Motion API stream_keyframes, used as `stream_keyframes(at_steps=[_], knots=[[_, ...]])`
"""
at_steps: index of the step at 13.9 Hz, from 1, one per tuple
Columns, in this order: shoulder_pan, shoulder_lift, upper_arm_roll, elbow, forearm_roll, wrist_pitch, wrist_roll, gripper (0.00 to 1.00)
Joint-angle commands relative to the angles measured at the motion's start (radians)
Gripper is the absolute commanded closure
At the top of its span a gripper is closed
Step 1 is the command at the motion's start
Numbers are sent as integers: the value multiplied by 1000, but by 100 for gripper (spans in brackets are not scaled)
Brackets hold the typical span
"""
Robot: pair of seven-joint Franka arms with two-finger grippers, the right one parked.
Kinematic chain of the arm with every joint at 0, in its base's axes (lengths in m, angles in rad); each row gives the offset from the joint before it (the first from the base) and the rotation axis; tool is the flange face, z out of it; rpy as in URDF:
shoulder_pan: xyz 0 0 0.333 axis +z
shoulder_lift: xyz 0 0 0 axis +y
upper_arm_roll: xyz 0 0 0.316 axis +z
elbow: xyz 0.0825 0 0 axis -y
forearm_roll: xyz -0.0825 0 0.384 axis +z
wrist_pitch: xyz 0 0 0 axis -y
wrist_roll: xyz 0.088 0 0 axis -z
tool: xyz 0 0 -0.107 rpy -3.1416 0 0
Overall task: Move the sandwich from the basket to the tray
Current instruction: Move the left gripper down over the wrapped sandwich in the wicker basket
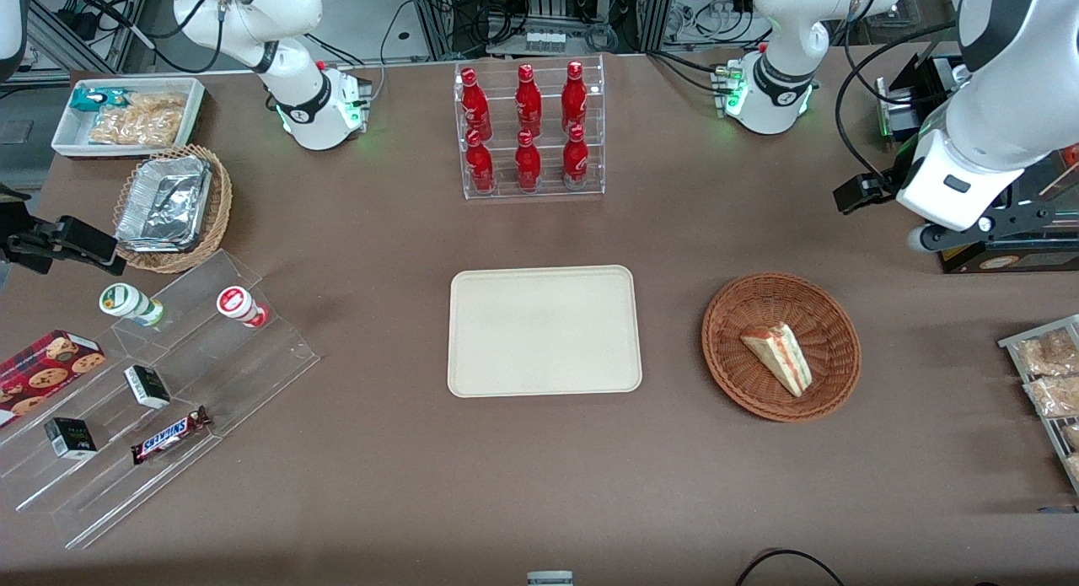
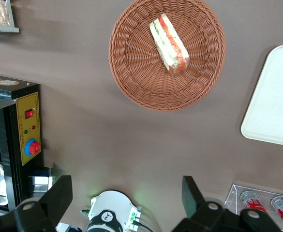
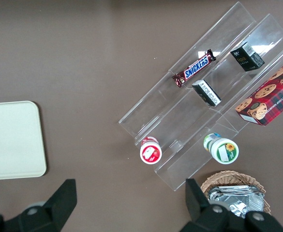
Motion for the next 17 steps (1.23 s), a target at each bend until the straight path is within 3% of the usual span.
stream_keyframes(at_steps=[1, 6, 10, 12, 17], knots=[[7, -4, -4, 6, -13, 1, 16, 0], [10, 31, -4, 9, -1, 2, 15, 0], [68, 187, -4, -1, -5, 40, 9, 0], [68, 249, -4, -26, -2, 132, -20, 0], [56, 278, -5, -244, 1, 492, -280, 0]])
